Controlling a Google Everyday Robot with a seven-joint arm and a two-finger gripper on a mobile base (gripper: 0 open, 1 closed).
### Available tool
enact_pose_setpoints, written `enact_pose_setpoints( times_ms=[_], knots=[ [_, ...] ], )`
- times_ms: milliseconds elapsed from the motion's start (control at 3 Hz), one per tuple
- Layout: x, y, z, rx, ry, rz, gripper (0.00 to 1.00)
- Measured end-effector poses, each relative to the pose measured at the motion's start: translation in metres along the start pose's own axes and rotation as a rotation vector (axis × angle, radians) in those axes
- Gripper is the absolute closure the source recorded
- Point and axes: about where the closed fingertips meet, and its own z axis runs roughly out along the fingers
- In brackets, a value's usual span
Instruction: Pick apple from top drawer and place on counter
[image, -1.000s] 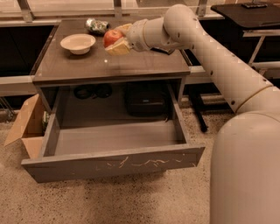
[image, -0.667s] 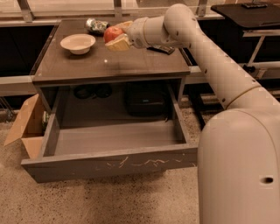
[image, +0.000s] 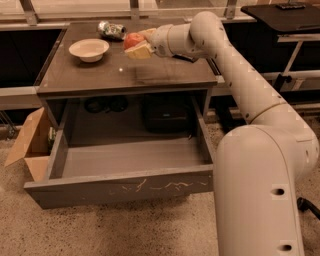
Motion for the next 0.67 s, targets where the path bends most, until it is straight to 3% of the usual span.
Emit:
enact_pose_setpoints(
  times_ms=[333,667],
  knots=[
    [0.02,-0.004,0.006,-0.007,0.017,0.065,0.27],
    [0.033,-0.005,0.008,-0.013,0.03,0.105,0.04]
  ],
)
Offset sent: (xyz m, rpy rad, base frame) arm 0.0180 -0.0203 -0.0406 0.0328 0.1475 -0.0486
